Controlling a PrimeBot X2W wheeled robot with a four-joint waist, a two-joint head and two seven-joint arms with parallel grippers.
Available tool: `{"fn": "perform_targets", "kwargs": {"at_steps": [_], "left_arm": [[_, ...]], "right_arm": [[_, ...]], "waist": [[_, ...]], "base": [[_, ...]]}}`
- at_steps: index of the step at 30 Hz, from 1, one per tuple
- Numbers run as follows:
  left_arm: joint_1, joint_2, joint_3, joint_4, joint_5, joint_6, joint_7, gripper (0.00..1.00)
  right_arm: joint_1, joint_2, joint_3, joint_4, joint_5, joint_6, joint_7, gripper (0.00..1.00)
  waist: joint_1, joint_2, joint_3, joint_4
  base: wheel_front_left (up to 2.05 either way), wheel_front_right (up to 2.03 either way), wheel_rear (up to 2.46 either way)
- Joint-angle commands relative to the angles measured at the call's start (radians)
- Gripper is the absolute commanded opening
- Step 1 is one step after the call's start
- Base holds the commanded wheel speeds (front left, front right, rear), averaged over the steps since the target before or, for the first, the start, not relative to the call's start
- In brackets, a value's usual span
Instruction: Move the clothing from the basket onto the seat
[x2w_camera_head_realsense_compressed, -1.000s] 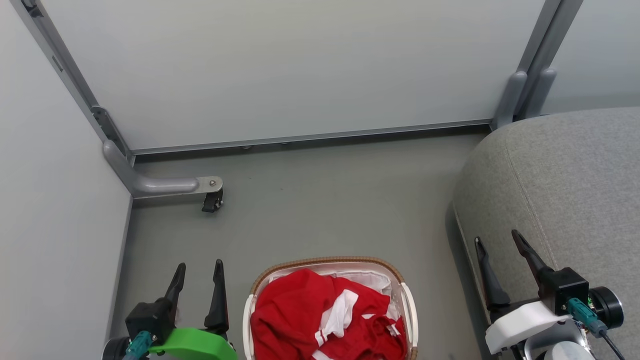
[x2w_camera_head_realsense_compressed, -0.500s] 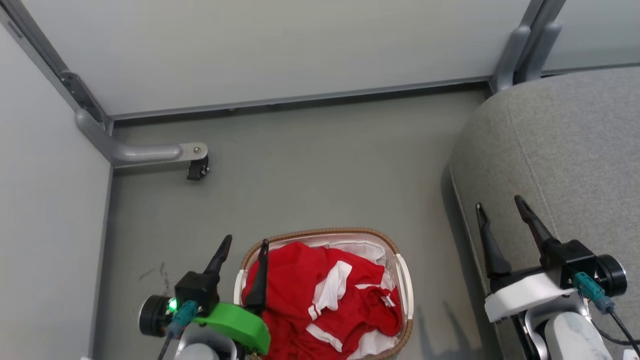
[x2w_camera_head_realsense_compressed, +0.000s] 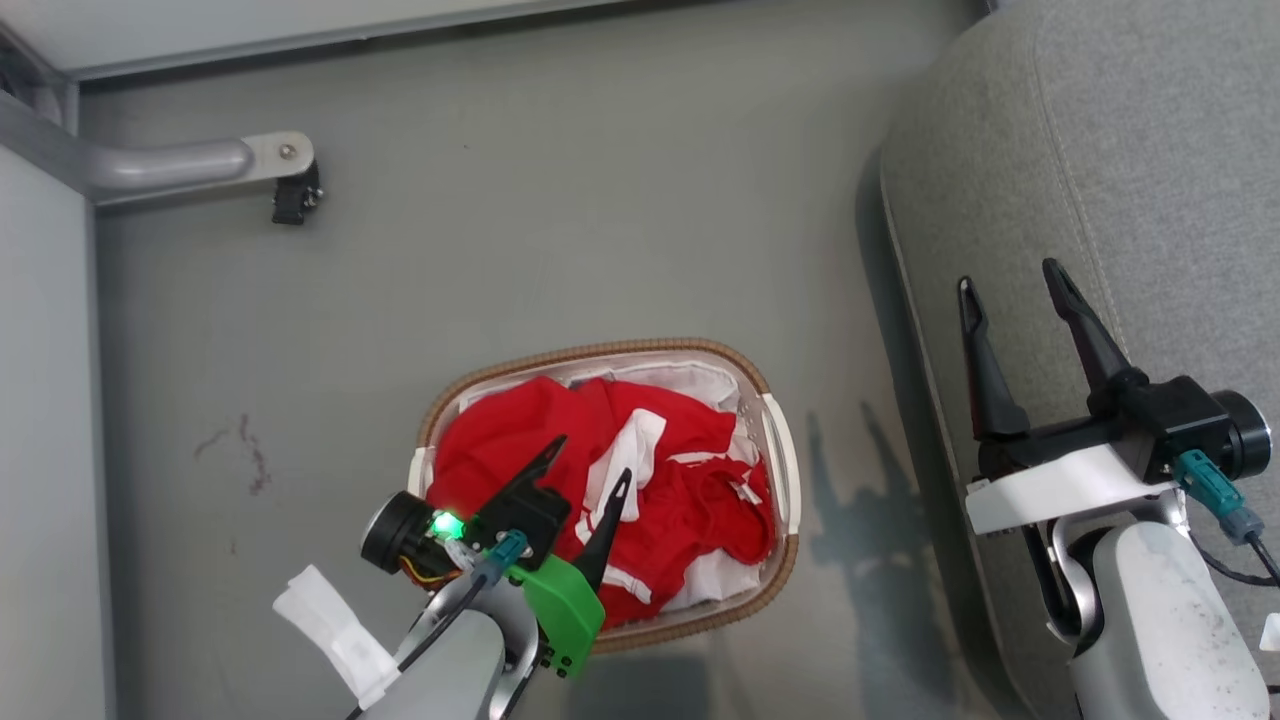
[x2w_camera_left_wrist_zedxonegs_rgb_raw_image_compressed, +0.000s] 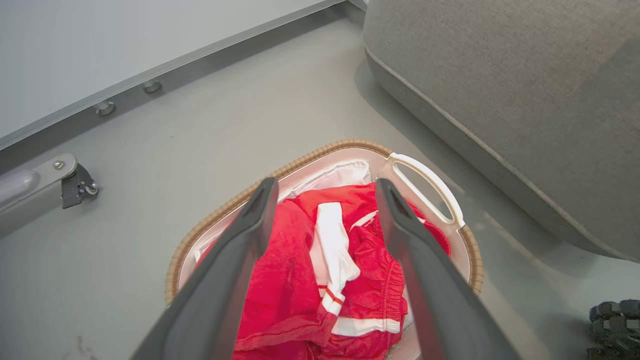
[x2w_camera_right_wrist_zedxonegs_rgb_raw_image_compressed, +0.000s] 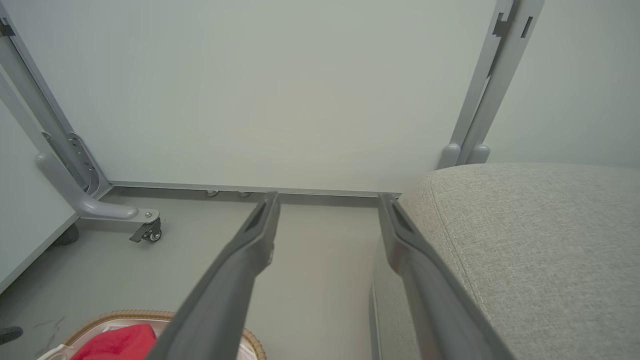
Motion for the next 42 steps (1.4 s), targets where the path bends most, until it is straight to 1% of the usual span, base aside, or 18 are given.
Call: {"fn": "perform_targets", "kwargs": {"at_steps": [1, 4, 9, 13, 20, 24, 28, 29, 31, 32, 33, 34, 35, 36, 42], "left_arm": [[-0.033, 0.008, -0.021, 0.027, 0.007, -0.004, -0.001, 1.0], [-0.076, 0.018, -0.067, 0.091, 0.007, -0.003, -0.001, 1.0], [-0.123, 0.028, -0.116, 0.182, 0.007, -0.003, -0.001, 1.0], [-0.158, 0.042, -0.112, 0.245, 0.014, -0.001, -0.001, 1.0], [-0.218, 0.073, -0.115, 0.37, 0.035, 0.023, -0.001, 1.0], [-0.249, 0.09, -0.106, 0.401, 0.031, 0.038, -0.001, 1.0], [-0.262, 0.092, -0.098, 0.406, 0.023, 0.048, -0.001, 1.0], [-0.265, 0.093, -0.097, 0.407, 0.022, 0.048, -0.001, 0.87], [-0.27, 0.091, -0.096, 0.406, 0.017, 0.047, -0.001, 0.45], [-0.271, 0.087, -0.095, 0.404, 0.016, 0.047, -0.001, 0.4], [-0.271, 0.085, -0.095, 0.401, 0.015, 0.047, -0.001, 0.27], [-0.27, 0.083, -0.094, 0.396, 0.012, 0.047, -0.001, 0.17], [-0.268, 0.081, -0.092, 0.391, 0.008, 0.045, -0.001, 0.07], [-0.264, 0.079, -0.092, 0.385, 0.005, 0.044, -0.001, 0.0], [-0.226, 0.076, -0.084, 0.342, -0.008, 0.041, -0.001, 0.0]], "right_arm": [[-0.022, -0.004, 0.002, -0.011, 0.008, -0.001, -0.005, 1.0], [-0.047, -0.003, 0.009, -0.024, 0.021, -0.001, -0.005, 1.0], [-0.079, -0.003, 0.018, -0.039, 0.052, -0.001, -0.005, 1.0], [-0.093, -0.003, 0.029, -0.046, 0.076, -0.001, -0.005, 1.0], [-0.117, -0.003, 0.04, -0.049, 0.112, -0.001, -0.005, 1.0], [-0.132, -0.003, 0.042, -0.053, 0.125, -0.001, -0.005, 1.0], [-0.137, -0.003, 0.043, -0.051, 0.135, -0.001, -0.005, 1.0], [-0.14, -0.003, 0.044, -0.049, 0.137, -0.001, -0.005, 1.0], [-0.142, -0.003, 0.045, -0.047, 0.138, -0.001, -0.005, 1.0], [-0.142, -0.003, 0.044, -0.046, 0.139, -0.001, -0.005, 1.0], [-0.142, -0.003, 0.043, -0.044, 0.139, -0.001, -0.005, 1.0], [-0.143, -0.003, 0.042, -0.043, 0.139, -0.001, -0.005, 1.0], [-0.143, -0.003, 0.041, -0.041, 0.139, -0.001, -0.005, 1.0], [-0.143, -0.003, 0.041, -0.04, 0.138, -0.001, -0.005, 1.0], [-0.135, -0.003, 0.035, -0.03, 0.124, -0.001, -0.005, 1.0]], "waist": [[-0.0001, -0.0001, 0.127, -0.072], [-0.0001, -0.0001, 0.18, -0.094], [-0.0001, -0.0001, 0.258, -0.124], [-0.0001, -0.0001, 0.313, -0.144], [-0.0001, -0.0001, 0.38, -0.175], [-0.0001, -0.0001, 0.404, -0.186], [-0.0001, -0.0001, 0.415, -0.188], [-0.0001, -0.0001, 0.416, -0.189], [-0.0001, -0.0001, 0.417, -0.188], [-0.0001, -0.0001, 0.416, -0.188], [-0.0001, -0.0001, 0.415, -0.186], [-0.0001, -0.0001, 0.413, -0.184], [-0.0001, -0.0001, 0.41, -0.182], [-0.0001, -0.0001, 0.406, -0.181], [-0.0001, -0.0001, 0.362, -0.163]], "base": [[0.0, 0.0, 0.0], [0.0, 0.0, 0.0], [0.0, 0.0, 0.0], [0.0, 0.0, 0.0], [0.0, 0.0, 0.0], [0.0, 0.0, 0.0], [0.0, 0.0, 0.0], [0.0, 0.0, 0.0], [0.0, 0.0, 0.0], [0.0, 0.0, 0.0], [0.0, 0.0, 0.0], [0.0, 0.0, 0.0], [0.0, 0.0, 0.0], [0.0, 0.0, 0.0], [0.0, 0.0, 0.0]]}}
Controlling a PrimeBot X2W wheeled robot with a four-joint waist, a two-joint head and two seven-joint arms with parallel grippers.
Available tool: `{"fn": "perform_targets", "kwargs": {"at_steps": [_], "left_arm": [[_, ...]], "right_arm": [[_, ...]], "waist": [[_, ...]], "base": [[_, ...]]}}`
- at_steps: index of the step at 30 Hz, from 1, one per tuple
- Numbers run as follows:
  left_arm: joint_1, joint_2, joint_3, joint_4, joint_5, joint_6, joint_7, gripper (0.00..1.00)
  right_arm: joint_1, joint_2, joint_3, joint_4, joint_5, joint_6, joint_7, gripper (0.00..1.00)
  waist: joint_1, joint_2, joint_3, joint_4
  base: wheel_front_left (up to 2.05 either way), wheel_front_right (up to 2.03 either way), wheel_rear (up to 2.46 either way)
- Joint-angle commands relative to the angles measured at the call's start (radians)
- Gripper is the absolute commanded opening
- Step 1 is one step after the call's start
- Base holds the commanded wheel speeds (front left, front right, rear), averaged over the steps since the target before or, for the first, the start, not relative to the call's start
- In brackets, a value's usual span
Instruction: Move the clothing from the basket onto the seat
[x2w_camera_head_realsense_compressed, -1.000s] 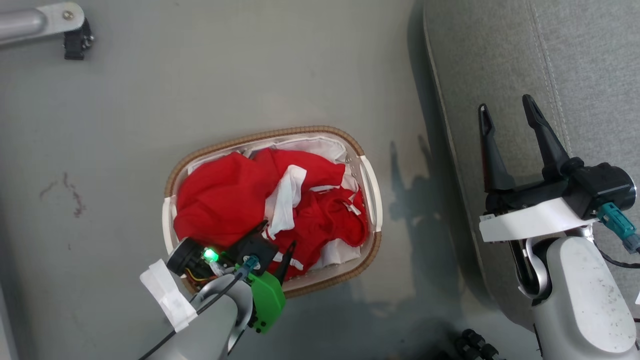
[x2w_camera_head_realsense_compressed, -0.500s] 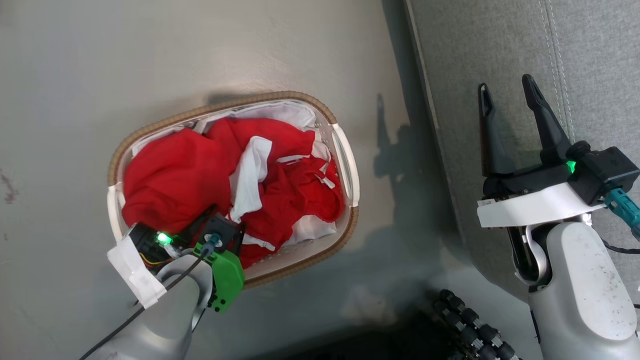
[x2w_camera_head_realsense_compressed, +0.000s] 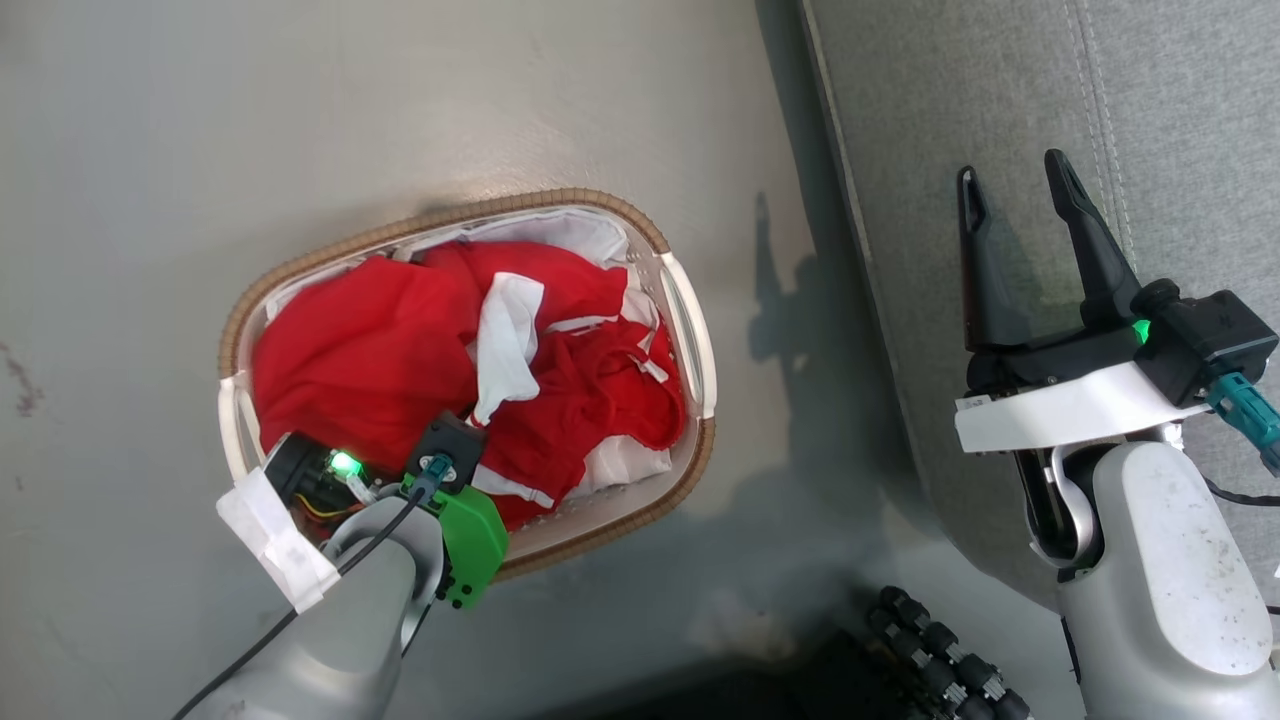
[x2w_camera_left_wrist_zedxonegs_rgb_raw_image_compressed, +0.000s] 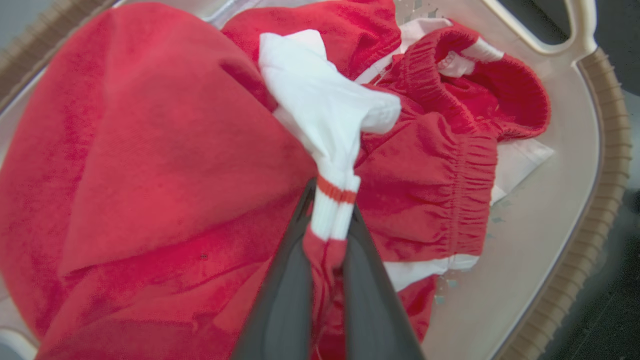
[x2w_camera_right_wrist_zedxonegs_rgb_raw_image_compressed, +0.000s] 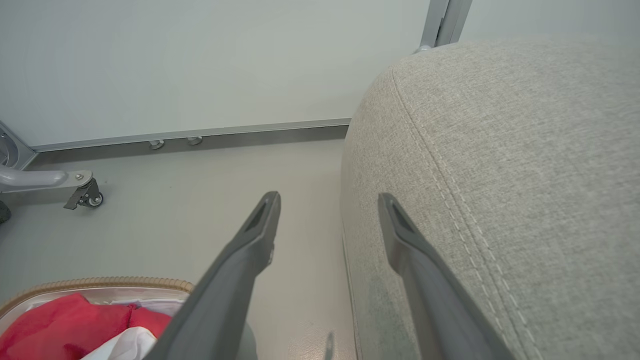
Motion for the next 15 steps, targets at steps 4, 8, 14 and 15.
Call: {"fn": "perform_targets", "kwargs": {"at_steps": [4, 8, 14, 15], "left_arm": [[0.038, 0.004, 0.027, -0.053, -0.026, 0.006, -0.001, 0.0], [0.073, 0.01, 0.048, -0.115, -0.035, 0.001, -0.001, 0.0], [0.13, 0.018, 0.088, -0.231, -0.043, -0.002, -0.001, 0.0], [0.141, 0.019, 0.096, -0.258, -0.044, -0.003, -0.001, 0.0]], "right_arm": [[0.015, -0.003, -0.008, 0.013, -0.017, -0.001, -0.005, 1.0], [0.037, -0.003, -0.015, 0.027, -0.034, -0.001, -0.005, 1.0], [0.087, -0.004, -0.04, 0.044, -0.066, -0.001, -0.005, 1.0], [0.1, -0.004, -0.045, 0.048, -0.074, -0.001, -0.005, 1.0]], "waist": [[-0.0001, -0.0001, -0.072, 0.028], [-0.0001, -0.0001, -0.143, 0.05], [-0.0001, -0.0001, -0.283, 0.085], [-0.0001, -0.0001, -0.312, 0.092]], "base": [[0.0, 0.0, 0.0], [0.0, 0.0, 0.0], [0.0, 0.0, 0.0], [0.0, 0.0, 0.0]]}}
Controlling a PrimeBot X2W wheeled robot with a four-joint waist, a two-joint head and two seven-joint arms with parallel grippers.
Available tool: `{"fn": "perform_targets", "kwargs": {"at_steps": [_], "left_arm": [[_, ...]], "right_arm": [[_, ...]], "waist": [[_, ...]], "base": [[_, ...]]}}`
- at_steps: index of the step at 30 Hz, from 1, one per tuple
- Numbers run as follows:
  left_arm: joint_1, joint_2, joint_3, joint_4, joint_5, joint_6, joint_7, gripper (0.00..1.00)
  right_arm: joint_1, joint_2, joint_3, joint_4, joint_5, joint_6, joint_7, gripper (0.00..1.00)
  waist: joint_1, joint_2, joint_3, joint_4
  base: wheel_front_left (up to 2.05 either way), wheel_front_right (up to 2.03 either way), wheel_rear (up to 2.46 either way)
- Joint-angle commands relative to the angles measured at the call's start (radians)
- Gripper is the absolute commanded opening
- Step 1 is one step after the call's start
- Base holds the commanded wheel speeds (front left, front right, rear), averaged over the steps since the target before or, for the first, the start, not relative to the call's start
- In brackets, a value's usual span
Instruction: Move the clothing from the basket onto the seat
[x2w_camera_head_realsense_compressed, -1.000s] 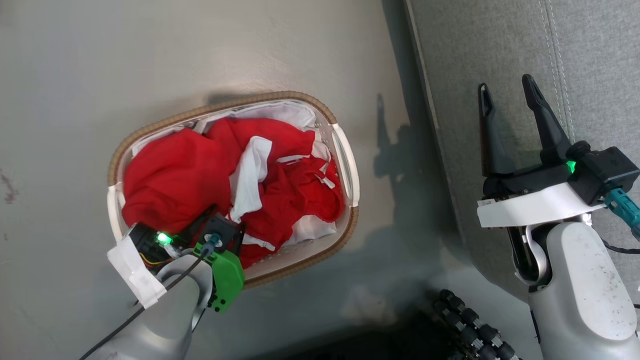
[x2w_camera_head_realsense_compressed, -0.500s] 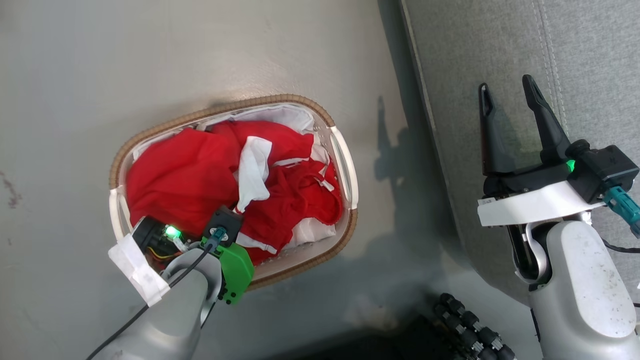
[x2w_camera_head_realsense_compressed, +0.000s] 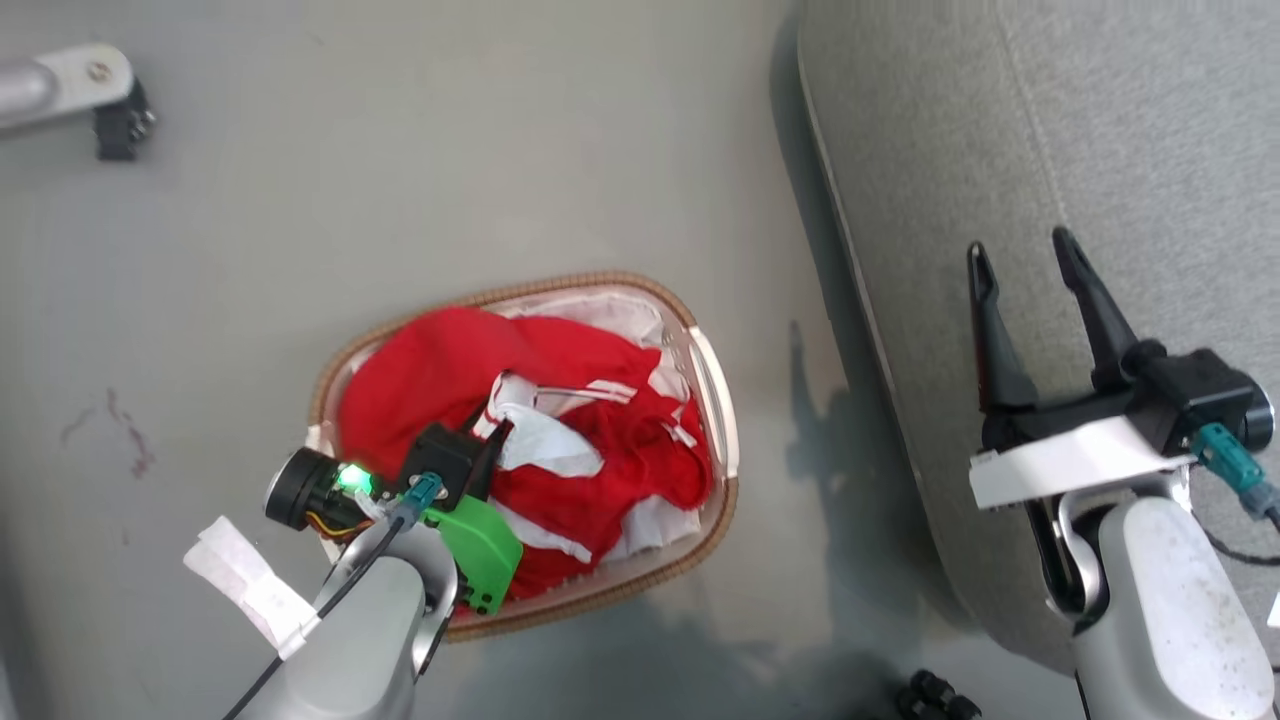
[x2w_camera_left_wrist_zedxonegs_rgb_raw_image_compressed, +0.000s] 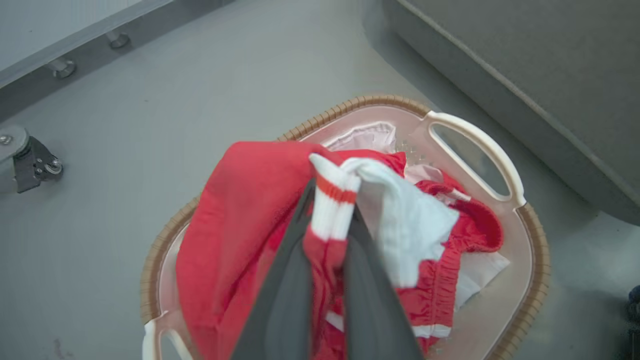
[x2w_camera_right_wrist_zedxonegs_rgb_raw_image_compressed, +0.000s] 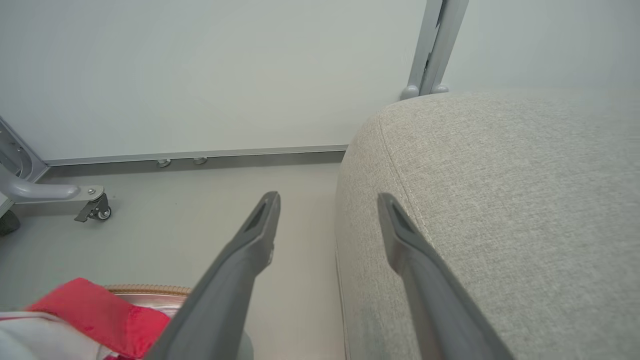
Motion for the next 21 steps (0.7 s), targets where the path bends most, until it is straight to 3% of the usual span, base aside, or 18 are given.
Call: {"fn": "perform_targets", "kwargs": {"at_steps": [1, 11, 21], "left_arm": [[0.022, 0.005, 0.01, -0.032, -0.003, -0.004, -0.001, 0.0], [0.054, 0.057, 0.044, -0.268, 0.052, -0.025, -0.001, 0.0], [-0.075, 0.144, -0.006, -0.403, 0.094, -0.043, -0.001, 0.0]], "right_arm": [[0.028, -0.004, -0.007, 0.005, -0.014, -0.001, -0.005, 1.0], [0.144, -0.004, -0.016, 0.033, -0.059, -0.001, -0.005, 1.0], [0.225, -0.004, 0.001, 0.051, -0.074, -0.001, -0.005, 1.0]], "waist": [[-0.0001, 0.0, -0.138, 0.051], [-0.0001, 0.0, -0.383, 0.103], [-0.0001, 0.0, -0.542, 0.131]], "base": [[0.0, 0.0, 0.0], [0.0, 0.0, 0.0], [0.0, 0.0, 0.0]]}}
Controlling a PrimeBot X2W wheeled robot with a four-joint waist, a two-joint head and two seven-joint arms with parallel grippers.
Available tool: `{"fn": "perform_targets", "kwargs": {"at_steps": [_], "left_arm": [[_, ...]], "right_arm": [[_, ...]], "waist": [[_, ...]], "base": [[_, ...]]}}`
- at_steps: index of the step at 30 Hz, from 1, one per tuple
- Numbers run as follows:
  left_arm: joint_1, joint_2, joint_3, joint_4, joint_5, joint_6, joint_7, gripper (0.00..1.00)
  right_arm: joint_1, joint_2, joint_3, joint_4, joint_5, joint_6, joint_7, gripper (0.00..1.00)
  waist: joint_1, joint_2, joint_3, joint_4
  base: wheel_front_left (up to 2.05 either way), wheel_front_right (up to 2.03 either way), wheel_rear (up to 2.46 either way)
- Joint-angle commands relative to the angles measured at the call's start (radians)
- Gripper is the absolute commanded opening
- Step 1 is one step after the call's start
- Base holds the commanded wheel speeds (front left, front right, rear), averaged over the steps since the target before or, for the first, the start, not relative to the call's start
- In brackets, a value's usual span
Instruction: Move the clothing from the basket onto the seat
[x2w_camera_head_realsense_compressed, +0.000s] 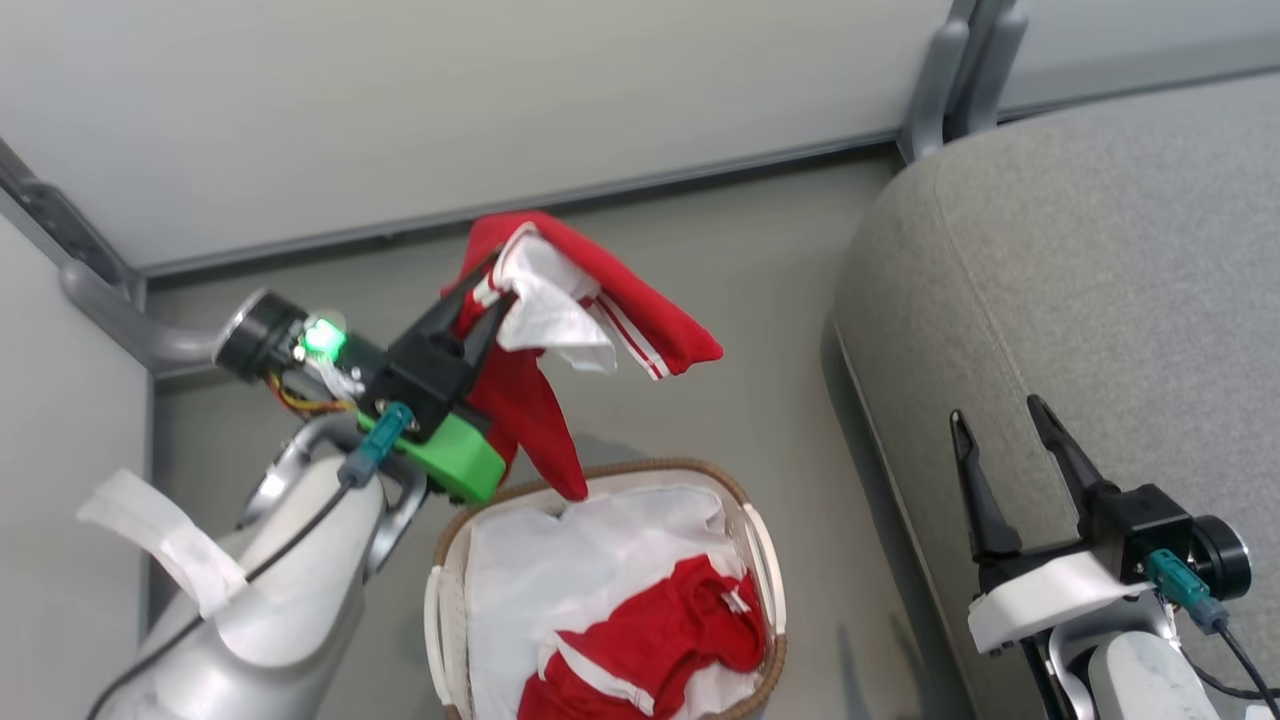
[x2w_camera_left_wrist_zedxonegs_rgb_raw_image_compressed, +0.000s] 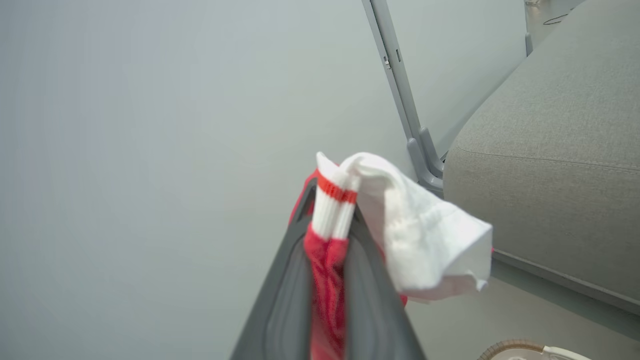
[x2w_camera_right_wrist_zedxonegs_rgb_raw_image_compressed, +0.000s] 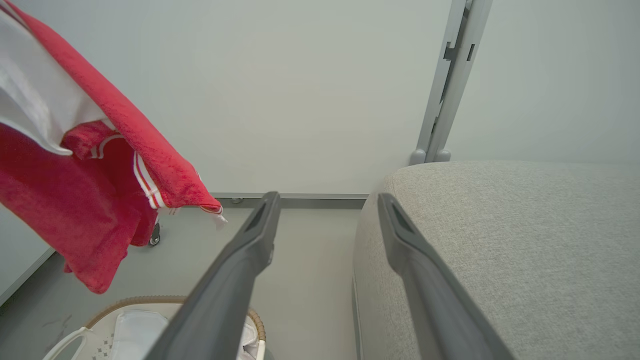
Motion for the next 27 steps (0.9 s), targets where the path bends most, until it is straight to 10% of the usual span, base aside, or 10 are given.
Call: {"fn": "perform_targets", "kwargs": {"at_steps": [1, 27], "left_arm": [[-0.036, 0.012, -0.006, -0.017, 0.001, -0.005, -0.001, 0.0], [-0.472, 0.017, -0.19, 0.045, -0.101, -0.005, -0.001, 0.0]], "right_arm": [[0.024, -0.004, 0.002, 0.004, -0.009, -0.001, -0.005, 1.0], [0.002, -0.004, 0.204, 0.02, -0.003, -0.001, -0.005, 1.0]], "waist": [[0.0001, 0.0, -0.114, 0.044], [0.0001, 0.0, -0.179, 0.072]], "base": [[0.0, 0.0, 0.0], [0.0, 0.0, 0.0]]}}
